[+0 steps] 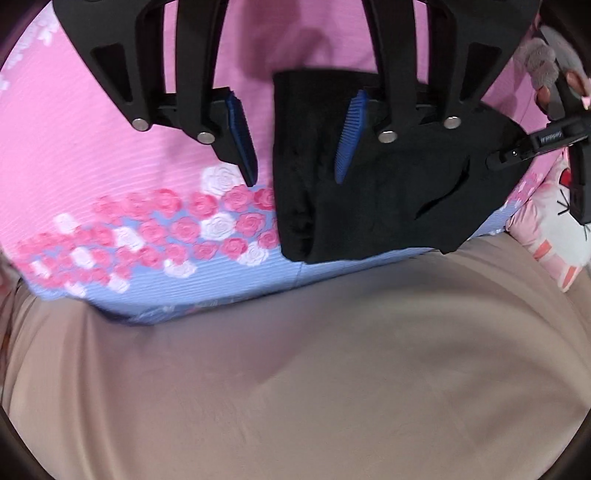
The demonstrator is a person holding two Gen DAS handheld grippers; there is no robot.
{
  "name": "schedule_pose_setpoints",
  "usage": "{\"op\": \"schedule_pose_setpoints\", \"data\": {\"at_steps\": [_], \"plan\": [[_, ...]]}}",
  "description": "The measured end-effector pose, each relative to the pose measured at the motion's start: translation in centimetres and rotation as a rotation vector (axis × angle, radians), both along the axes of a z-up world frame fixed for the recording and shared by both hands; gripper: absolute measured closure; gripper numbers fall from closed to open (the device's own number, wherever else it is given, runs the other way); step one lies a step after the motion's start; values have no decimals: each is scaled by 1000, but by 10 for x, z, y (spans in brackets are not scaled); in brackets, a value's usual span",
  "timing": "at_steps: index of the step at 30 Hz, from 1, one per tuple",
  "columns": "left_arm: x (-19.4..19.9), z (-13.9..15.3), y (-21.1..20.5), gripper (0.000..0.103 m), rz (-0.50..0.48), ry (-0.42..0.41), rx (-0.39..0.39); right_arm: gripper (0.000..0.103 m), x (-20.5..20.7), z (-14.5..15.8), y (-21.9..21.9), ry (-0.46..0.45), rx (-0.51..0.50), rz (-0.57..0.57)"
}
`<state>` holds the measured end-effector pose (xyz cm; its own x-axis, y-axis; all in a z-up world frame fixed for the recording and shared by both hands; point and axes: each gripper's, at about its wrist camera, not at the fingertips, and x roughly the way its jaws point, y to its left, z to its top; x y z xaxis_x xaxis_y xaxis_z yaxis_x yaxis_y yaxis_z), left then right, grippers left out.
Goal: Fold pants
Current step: 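Lay the bundle flat on the bedspread and open both tools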
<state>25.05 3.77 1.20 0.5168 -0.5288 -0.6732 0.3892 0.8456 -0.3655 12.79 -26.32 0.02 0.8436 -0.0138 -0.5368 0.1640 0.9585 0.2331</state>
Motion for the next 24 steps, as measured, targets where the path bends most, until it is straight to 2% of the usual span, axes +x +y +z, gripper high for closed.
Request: {"op": "schedule_pose_setpoints", "data": {"at_steps": [1,2,3,4,5,7,8,9,11,14,17,18,20,24], "plan": [[-8,7,6,45,18,-29,5,38,-11,8,2,-39,-11,0],[-22,19,11,45,47,-91,26,38,-17,15,4,-62,-12,19],[-30,27,13,42,57,-136,36,40,-18,18,7,-65,-17,30],[-38,35,12,32,72,-184,49,44,-15,20,14,-54,-35,47],[-42,40,7,28,83,-208,66,47,-9,17,20,-35,-45,68],[-38,36,-10,28,84,-206,145,53,23,-14,31,111,-81,99],[-35,31,-21,28,78,-189,178,59,35,-28,32,171,-90,104],[-28,24,-28,28,77,-175,214,60,41,-39,34,210,-85,102],[-24,10,-30,30,95,-174,285,61,31,-31,35,165,-56,80],[-35,8,-31,30,117,-215,304,61,10,-9,44,65,-83,74],[-39,6,-30,30,146,-219,307,61,29,-36,48,166,-123,79],[-41,8,-31,31,158,-218,312,61,27,-40,49,153,-129,68],[-49,13,-32,30,184,-240,336,61,12,-26,58,125,-157,63],[-76,26,-32,29,246,-305,411,61,-41,7,78,-5,-169,78]]}}
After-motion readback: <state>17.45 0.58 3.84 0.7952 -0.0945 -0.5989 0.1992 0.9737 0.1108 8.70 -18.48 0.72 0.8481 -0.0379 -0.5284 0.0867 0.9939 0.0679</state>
